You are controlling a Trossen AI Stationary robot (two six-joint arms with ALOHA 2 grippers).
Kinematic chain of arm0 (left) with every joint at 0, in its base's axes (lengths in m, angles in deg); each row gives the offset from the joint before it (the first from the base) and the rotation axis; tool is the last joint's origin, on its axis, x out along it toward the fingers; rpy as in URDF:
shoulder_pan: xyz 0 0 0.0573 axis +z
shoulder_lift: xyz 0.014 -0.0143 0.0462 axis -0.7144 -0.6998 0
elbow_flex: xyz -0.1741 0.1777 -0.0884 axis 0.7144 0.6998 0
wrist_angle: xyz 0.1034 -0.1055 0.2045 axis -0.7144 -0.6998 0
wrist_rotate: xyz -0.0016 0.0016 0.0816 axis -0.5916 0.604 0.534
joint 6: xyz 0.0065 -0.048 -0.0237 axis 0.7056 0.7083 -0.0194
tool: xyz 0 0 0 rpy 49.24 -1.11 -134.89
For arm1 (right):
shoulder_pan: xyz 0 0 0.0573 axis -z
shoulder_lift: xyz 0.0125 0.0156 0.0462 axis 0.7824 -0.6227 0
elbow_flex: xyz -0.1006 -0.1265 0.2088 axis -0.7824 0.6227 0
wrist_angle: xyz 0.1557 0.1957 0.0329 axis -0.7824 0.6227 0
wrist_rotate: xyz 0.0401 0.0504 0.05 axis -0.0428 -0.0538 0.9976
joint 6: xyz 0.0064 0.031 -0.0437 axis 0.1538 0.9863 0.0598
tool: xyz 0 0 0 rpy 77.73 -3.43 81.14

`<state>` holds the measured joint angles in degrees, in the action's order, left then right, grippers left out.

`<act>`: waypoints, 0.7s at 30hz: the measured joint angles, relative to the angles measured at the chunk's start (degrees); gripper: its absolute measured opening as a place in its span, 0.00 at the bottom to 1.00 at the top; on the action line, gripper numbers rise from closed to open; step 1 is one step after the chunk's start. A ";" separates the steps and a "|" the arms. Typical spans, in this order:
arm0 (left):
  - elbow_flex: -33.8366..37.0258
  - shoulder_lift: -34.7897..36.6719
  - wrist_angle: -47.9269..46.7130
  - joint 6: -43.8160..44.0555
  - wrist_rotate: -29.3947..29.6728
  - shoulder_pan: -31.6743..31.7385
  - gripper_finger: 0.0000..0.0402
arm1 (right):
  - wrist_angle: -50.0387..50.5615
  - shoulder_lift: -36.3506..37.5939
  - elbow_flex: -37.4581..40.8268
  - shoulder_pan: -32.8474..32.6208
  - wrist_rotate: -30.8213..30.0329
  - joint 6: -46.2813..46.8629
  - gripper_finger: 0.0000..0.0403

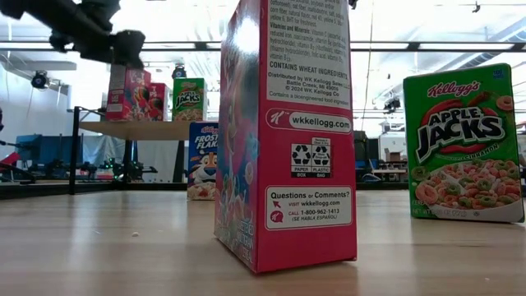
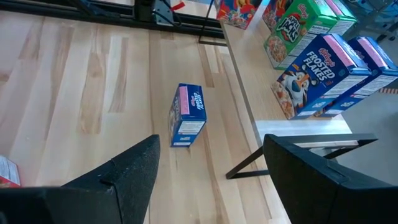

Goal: Stack cereal on shelf
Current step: Put the top red cereal box on the shelf aligned with the other red cereal box

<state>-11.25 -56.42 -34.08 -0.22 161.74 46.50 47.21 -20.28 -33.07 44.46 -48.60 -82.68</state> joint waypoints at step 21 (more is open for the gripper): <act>-19.88 -8.17 -8.91 -5.43 -14.96 -0.09 0.58 | -16.01 0.16 16.16 0.02 -0.05 -4.35 0.68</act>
<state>-31.13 -64.58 -42.99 -5.65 146.78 46.41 31.20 -20.12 -16.91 44.48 -48.65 -87.03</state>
